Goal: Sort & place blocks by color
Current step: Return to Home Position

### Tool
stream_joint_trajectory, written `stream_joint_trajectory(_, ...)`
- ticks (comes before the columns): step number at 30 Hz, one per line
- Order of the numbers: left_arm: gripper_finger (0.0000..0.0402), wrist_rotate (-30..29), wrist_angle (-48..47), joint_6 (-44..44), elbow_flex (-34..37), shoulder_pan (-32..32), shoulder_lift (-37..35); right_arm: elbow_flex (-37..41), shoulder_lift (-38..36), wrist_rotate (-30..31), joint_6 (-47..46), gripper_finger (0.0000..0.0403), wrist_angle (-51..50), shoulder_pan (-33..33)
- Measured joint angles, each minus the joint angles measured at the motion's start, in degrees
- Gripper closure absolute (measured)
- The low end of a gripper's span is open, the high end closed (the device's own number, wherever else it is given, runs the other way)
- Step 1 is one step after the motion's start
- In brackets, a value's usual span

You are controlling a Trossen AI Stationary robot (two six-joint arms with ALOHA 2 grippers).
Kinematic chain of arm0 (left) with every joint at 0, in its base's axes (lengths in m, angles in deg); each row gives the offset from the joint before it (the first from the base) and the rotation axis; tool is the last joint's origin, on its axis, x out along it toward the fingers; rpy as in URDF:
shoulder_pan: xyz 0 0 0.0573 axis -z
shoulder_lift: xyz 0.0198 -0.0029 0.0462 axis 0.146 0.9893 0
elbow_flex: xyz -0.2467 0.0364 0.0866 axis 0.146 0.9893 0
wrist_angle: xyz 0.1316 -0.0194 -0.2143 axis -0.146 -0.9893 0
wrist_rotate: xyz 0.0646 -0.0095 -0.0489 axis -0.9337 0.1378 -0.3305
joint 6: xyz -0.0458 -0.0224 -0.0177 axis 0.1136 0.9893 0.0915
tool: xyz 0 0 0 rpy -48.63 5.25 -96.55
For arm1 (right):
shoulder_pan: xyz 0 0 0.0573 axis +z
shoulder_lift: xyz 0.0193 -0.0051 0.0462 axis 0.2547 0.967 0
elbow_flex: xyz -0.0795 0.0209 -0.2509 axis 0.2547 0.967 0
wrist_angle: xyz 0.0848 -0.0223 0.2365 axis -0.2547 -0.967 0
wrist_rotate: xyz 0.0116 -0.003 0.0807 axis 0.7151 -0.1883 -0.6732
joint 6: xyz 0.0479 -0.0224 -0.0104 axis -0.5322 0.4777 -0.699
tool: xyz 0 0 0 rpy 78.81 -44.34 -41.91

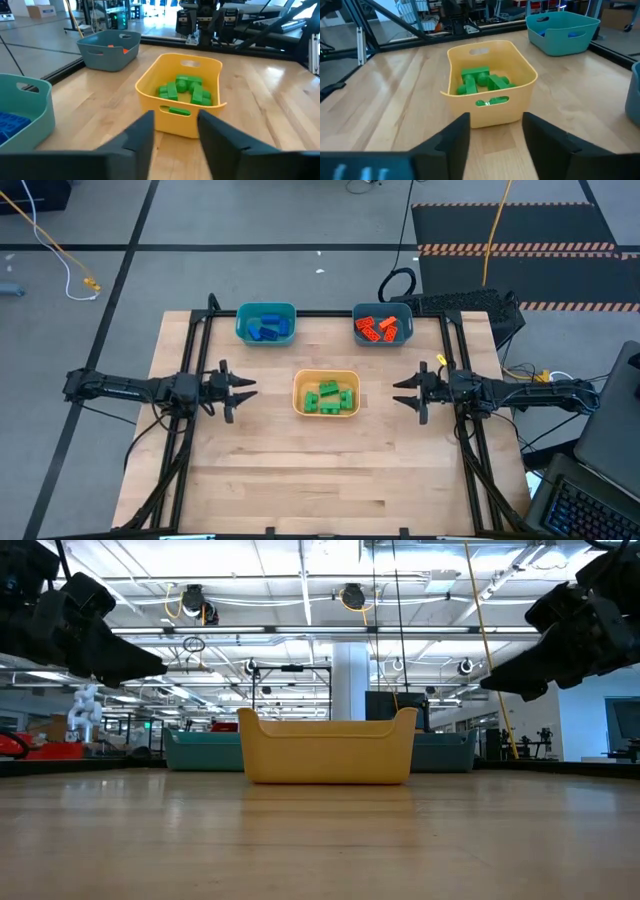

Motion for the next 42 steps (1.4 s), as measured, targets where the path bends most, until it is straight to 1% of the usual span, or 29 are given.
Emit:
stream_joint_trajectory(2, 0.0291, 0.0, -0.1, -0.2, 0.0, 0.0, 0.0, 0.0, 0.0, 0.0, 0.7, 0.025, 0.0, 0.0)
stream_joint_trajectory(5, 0.0368, 0.1, -0.1, -1.4, 0.0, 0.0, 0.0, 0.0, 0.0, 0.0, 1.4, 0.0305, -0.1, 0.0)
stream_joint_trajectory(6, 0.0384, 0.2, 0.1, -1.7, 0.0, 0.0, 0.0, 0.0, 0.0, -0.1, 1.7, 0.0325, -0.1, 0.0)
stream_joint_trajectory(8, 0.039, 0.2, 1.2, -2.1, 0.0, 0.0, 0.0, 0.0, 0.0, -0.5, 2.1, 0.0367, -0.1, 0.0)
stream_joint_trajectory(9, 0.0388, 0.2, 2.1, -2.3, 0.0, 0.0, 0.0, 0.0, -0.2, -1.5, 2.5, 0.0384, -0.1, 0.0)
stream_joint_trajectory(10, 0.0388, 0.2, 2.8, -2.4, 0.0, 0.0, 0.0, 0.0, -0.4, -2.0, 2.7, 0.0393, -0.1, 0.0)
stream_joint_trajectory(13, 0.0397, 0.8, 3.9, -2.6, 0.0, 0.0, 0.0, 0.0, -1.5, -3.0, 2.7, 0.0391, -0.1, 0.0)
stream_joint_trajectory(18, 0.0398, 2.0, 4.1, -2.3, 0.0, 0.0, 0.0, 0.0, -4.3, -3.0, 3.6, 0.0401, -0.7, 0.0)
stream_joint_trajectory(21, 0.0398, 2.0, 4.1, -2.1, 0.0, 0.0, 0.0, 0.0, -6.2, -3.0, 3.5, 0.04, -2.8, 0.0)
stream_joint_trajectory(25, 0.0399, 2.1, 3.6, -1.9, 0.0, 0.0, 0.0, 0.0, -7.9, -4.0, 2.7, 0.0402, -2.9, 0.1)
stream_joint_trajectory(28, 0.0397, 2.1, 0.7, -1.2, 0.0, -0.5, 0.0, 0.0, -8.1, -4.4, 2.6, 0.0402, -2.9, 0.1)
stream_joint_trajectory(30, 0.0396, 2.4, 0.6, 0.1, 0.0, -0.9, 0.0, 0.0, -7.8, -4.4, 2.6, 0.0402, -2.9, 0.1)
stream_joint_trajectory(35, 0.0398, 4.4, 6.4, -2.4, 0.0, -0.9, 0.0, 0.0, -7.2, -4.4, 1.5, 0.0402, -3.1, 0.1)
stream_joint_trajectory(39, 0.0386, 4.5, 8.1, -3.2, 0.0, -0.9, 0.0, 0.0, -7.2, -4.4, -0.2, 0.0401, -3.1, 0.1)
stream_joint_trajectory(42, 0.0382, 4.5, 7.3, -3.2, 0.0, -0.9, 0.0, 0.0, -7.2, -4.4, -0.3, 0.0401, -2.8, 0.1)
